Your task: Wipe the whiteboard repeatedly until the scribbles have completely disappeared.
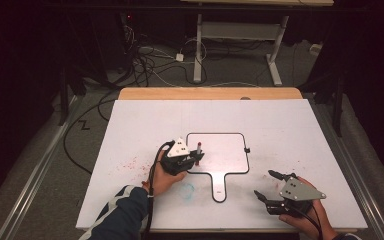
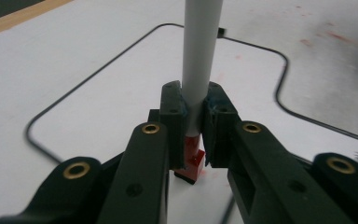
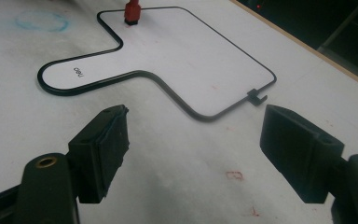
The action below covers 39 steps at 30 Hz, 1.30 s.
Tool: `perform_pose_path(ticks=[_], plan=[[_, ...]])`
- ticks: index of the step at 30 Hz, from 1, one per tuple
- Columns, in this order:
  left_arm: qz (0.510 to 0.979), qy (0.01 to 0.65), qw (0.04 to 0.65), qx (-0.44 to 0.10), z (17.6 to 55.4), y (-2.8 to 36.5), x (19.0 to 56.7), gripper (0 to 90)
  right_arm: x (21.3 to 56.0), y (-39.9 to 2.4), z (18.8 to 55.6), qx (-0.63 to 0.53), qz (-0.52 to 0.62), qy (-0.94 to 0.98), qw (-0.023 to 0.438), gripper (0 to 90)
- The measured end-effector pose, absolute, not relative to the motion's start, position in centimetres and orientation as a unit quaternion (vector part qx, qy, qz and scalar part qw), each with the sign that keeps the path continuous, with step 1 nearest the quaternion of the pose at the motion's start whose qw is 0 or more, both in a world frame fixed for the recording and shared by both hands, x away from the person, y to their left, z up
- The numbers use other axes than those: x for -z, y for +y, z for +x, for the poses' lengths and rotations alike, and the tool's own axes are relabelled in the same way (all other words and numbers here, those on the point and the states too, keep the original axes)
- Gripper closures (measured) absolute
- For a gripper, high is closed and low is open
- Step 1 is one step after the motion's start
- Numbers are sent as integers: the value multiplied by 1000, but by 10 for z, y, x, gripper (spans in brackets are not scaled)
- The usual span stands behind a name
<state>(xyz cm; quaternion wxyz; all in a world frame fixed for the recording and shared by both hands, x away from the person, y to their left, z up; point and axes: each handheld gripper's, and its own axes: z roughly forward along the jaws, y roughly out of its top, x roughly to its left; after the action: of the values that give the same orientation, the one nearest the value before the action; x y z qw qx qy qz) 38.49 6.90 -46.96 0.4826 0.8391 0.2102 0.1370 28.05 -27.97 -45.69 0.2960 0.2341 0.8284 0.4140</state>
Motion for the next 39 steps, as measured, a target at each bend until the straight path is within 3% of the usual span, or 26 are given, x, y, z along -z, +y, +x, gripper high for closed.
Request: perform_pose_path(ticks=[5,13,27,39], plan=[[847,180,474,-158,382,55,470,787,457,-278,281,-415,234,829,295,246],[829,241,478,-165,408,75,472,787,457,-279,281,-414,234,829,295,245],[837,196,492,-137,415,17,472,787,460,-279,282,-412,235,831,289,246],[833,240,471,-165,447,36,469,788,460,-279,281,-411,235,832,289,246]])
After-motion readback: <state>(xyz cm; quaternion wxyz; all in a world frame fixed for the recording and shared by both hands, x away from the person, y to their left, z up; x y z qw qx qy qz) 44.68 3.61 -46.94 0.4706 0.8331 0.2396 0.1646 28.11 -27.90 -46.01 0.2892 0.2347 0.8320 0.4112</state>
